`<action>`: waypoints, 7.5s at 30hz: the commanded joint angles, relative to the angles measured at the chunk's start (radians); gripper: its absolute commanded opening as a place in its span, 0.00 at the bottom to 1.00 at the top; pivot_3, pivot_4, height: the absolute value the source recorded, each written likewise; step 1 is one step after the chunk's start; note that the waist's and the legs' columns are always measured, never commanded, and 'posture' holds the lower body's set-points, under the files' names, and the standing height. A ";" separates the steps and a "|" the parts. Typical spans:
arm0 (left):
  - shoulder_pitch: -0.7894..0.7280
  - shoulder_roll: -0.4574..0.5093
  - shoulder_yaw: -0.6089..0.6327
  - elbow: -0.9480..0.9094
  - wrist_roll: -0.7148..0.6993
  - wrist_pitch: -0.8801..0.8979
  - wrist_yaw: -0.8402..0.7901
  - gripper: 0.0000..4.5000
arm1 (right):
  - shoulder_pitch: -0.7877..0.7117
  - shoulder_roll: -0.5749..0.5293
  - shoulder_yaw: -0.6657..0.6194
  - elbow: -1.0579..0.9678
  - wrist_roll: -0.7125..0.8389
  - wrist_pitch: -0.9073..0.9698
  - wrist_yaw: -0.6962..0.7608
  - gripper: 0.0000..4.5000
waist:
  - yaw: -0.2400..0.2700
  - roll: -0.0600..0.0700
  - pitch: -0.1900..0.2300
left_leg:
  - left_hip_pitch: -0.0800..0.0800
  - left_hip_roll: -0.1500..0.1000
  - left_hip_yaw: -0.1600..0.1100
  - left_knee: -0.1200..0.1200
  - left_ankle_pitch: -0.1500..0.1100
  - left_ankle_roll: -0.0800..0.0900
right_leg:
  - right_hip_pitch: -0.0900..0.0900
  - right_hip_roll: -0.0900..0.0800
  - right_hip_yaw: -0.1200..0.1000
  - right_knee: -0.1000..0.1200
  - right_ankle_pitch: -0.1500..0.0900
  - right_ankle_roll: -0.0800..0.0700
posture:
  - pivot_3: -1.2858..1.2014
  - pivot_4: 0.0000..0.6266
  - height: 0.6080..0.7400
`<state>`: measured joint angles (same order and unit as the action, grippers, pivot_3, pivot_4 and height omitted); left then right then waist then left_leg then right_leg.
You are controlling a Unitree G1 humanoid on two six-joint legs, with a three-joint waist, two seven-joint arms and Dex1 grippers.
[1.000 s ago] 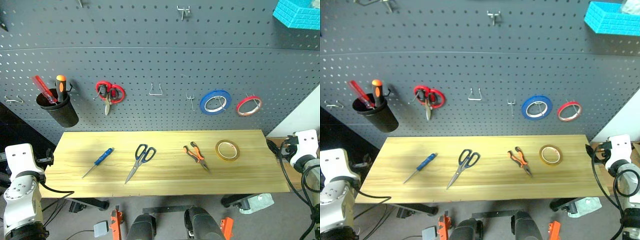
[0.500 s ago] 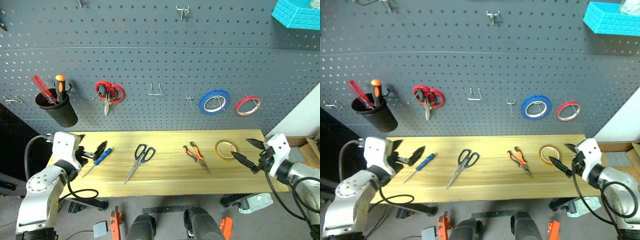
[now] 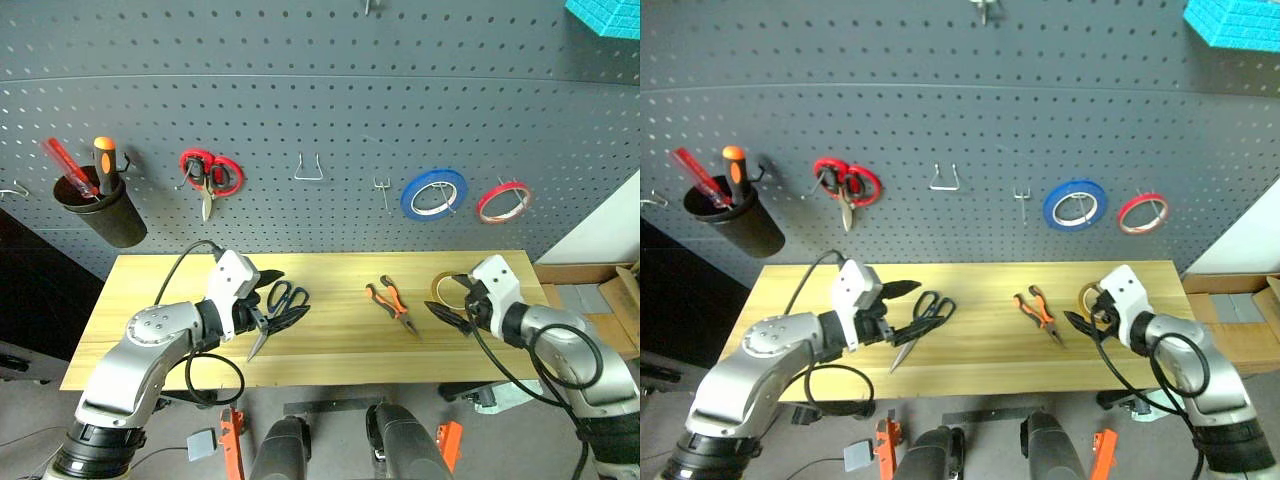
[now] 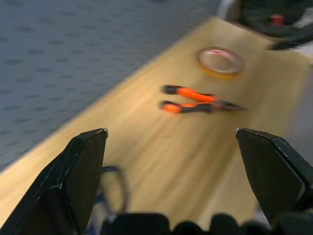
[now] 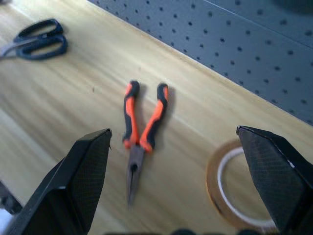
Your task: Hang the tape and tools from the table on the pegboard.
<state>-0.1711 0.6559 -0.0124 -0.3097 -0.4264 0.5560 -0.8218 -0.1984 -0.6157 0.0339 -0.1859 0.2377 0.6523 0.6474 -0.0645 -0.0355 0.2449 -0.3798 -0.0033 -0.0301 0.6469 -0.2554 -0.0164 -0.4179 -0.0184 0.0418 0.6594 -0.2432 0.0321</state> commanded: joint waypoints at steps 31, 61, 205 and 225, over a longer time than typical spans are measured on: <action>-0.155 -0.037 -0.158 0.129 0.100 -0.174 -0.206 1.00 | -0.411 0.135 0.173 0.953 -0.303 -0.216 -0.019 0.51 | -0.023 0.000 0.041 | -0.005 -0.001 0.000 0.001 -0.003 0.004 | -0.003 -0.002 0.000 -0.001 0.004 -0.005 | 0.47 0.49 1.00; 0.094 0.010 0.083 0.053 -0.063 -0.315 -0.256 1.00 | 0.143 0.115 0.296 -0.513 -0.603 0.010 -0.332 0.07 | -0.024 0.007 0.046 | -0.013 0.000 -0.003 0.000 -0.002 0.001 | -0.010 -0.003 -0.002 -0.003 0.000 0.002 | 0.45 0.49 1.00; 0.199 -0.075 0.359 0.001 -0.166 -0.406 -0.002 1.00 | -0.594 0.668 0.243 -0.030 -0.260 -0.181 -0.361 0.38 | -0.025 0.005 0.046 | -0.025 0.004 -0.003 0.013 -0.002 -0.001 | -0.023 -0.001 -0.004 0.005 0.009 -0.007 | 0.48 0.46 1.00; 0.148 -0.089 0.322 0.016 -0.155 -0.398 0.015 1.00 | -0.891 0.741 0.185 0.395 -0.264 -0.534 -0.393 0.38 | -0.024 0.006 0.046 | -0.027 0.004 -0.007 0.013 -0.002 -0.001 | -0.024 -0.001 -0.008 0.005 0.010 -0.009 | 0.49 0.46 1.00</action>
<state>-0.0167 0.5669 0.3091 -0.2774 -0.5833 0.1691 -0.8144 -1.0468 0.1096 0.2420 0.2238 -0.0282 0.1748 0.2658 -0.0885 -0.0300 0.2907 -0.4073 0.0005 -0.0371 0.6599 -0.2579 -0.0177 -0.4424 -0.0198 0.0337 0.6643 -0.2330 0.0233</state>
